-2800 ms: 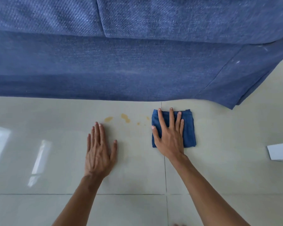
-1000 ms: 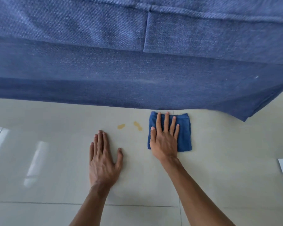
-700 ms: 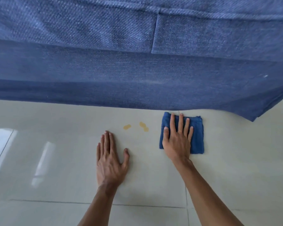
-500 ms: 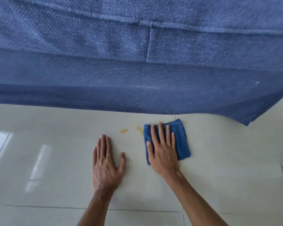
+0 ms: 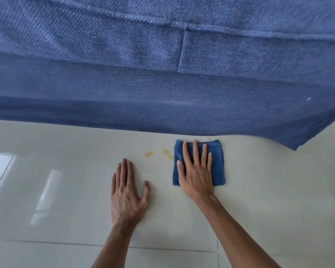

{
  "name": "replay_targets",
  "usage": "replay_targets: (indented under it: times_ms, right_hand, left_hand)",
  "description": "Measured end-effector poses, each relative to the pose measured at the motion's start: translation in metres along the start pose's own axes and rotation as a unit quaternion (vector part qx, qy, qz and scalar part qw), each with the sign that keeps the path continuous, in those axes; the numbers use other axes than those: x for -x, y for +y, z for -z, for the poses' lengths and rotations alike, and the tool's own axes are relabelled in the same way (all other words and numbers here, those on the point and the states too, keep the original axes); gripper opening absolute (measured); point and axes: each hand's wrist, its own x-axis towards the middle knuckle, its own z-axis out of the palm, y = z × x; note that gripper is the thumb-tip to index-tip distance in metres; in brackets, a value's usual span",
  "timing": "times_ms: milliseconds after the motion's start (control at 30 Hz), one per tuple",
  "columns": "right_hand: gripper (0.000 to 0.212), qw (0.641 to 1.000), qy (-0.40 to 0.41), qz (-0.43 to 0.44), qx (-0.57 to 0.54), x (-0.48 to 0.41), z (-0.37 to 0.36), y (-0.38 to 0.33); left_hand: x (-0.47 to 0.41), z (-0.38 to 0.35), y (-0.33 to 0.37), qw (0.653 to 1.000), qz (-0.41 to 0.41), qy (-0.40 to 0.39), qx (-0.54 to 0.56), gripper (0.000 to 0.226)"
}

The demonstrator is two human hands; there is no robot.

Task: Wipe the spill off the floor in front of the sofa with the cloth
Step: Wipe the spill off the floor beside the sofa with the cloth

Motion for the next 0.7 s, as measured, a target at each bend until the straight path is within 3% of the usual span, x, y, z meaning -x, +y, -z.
replay_targets:
  times_ms: [67, 133, 333, 467, 533, 700]
  right_hand:
    - [0.06, 0.993, -0.035, 0.111, 0.008, 0.026, 0.006, 0.019]
    - [0.059, 0.987, -0.046, 0.151, 0.006, 0.026, 0.012, 0.042]
    - [0.062, 0.997, 0.002, -0.073, -0.016, -0.038, -0.006, -0.014]
    - [0.059, 0.996, -0.011, 0.09, 0.002, -0.002, -0.001, -0.007]
    - [0.057, 0.992, -0.032, 0.123, 0.014, 0.017, 0.003, 0.021]
    - [0.059, 0.998, 0.007, -0.068, -0.008, -0.021, -0.003, 0.001]
  left_hand:
    - [0.0, 0.001, -0.001, 1.0, -0.004, -0.003, 0.008, 0.083]
    - [-0.001, 0.0, -0.002, 1.0, -0.007, 0.0, 0.011, 0.083]
    - [0.0, -0.002, -0.002, 1.0, -0.003, 0.006, 0.005, 0.078]
    - [-0.001, -0.002, -0.003, 1.0, -0.003, 0.007, 0.008, 0.074]
    - [-0.001, -0.002, -0.003, 1.0, -0.004, -0.001, 0.011, 0.072]
    - [-0.004, 0.007, -0.016, 0.999, -0.041, -0.011, 0.002, 0.067]
